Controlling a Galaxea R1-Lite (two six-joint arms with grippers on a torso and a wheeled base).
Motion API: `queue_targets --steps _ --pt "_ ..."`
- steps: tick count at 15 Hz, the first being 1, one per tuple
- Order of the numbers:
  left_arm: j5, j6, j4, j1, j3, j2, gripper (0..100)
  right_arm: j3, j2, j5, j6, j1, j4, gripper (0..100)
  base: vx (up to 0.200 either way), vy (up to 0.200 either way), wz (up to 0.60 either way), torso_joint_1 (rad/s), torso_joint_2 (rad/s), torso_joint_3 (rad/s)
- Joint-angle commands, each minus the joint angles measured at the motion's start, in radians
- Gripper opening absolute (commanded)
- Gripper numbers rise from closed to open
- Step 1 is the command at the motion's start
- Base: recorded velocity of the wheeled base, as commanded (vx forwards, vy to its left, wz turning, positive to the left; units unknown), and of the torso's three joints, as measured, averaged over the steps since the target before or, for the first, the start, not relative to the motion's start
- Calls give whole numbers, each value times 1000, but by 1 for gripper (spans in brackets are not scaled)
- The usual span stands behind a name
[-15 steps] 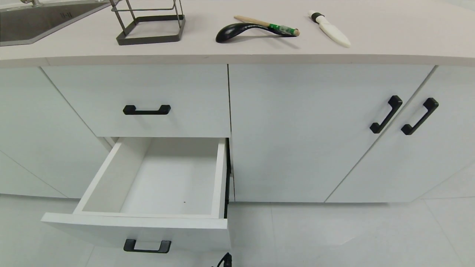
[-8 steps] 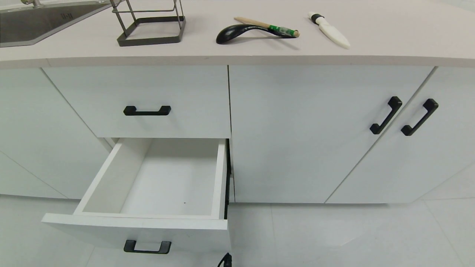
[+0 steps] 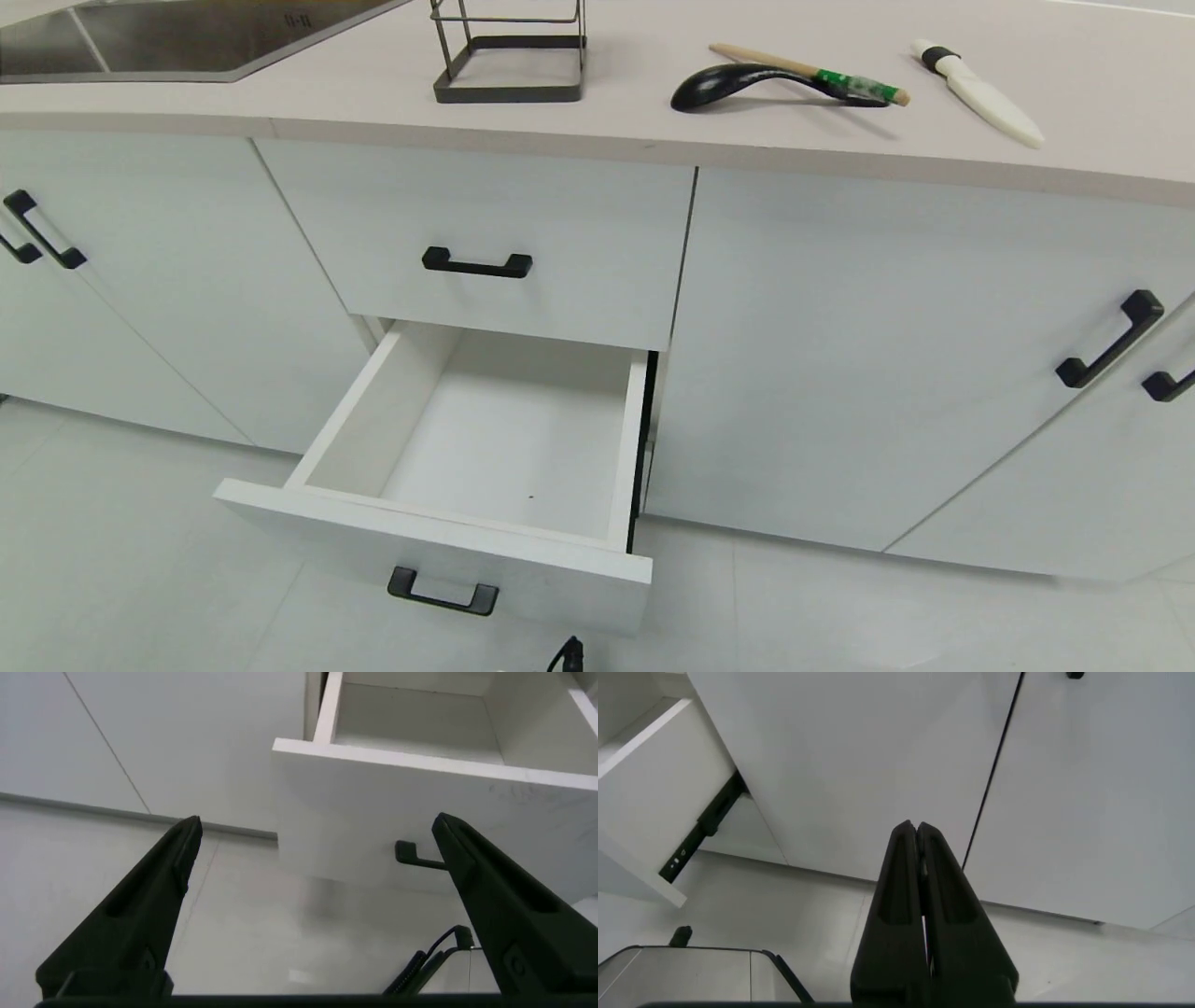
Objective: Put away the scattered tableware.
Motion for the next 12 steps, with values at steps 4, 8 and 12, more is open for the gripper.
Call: queue_targets --steps 4,8,12 --pt "0 -1 0 0 0 2 100 0 1 0 -3 1 -1 0 0 0 -150 1 1 2" --pt "0 -1 0 0 0 2 100 0 1 0 -3 1 -1 0 0 0 0 25 -42 -8" --pt "2 -12 0 0 0 2 100 0 1 0 -2 1 -1 0 0 0 0 221 -88 -115"
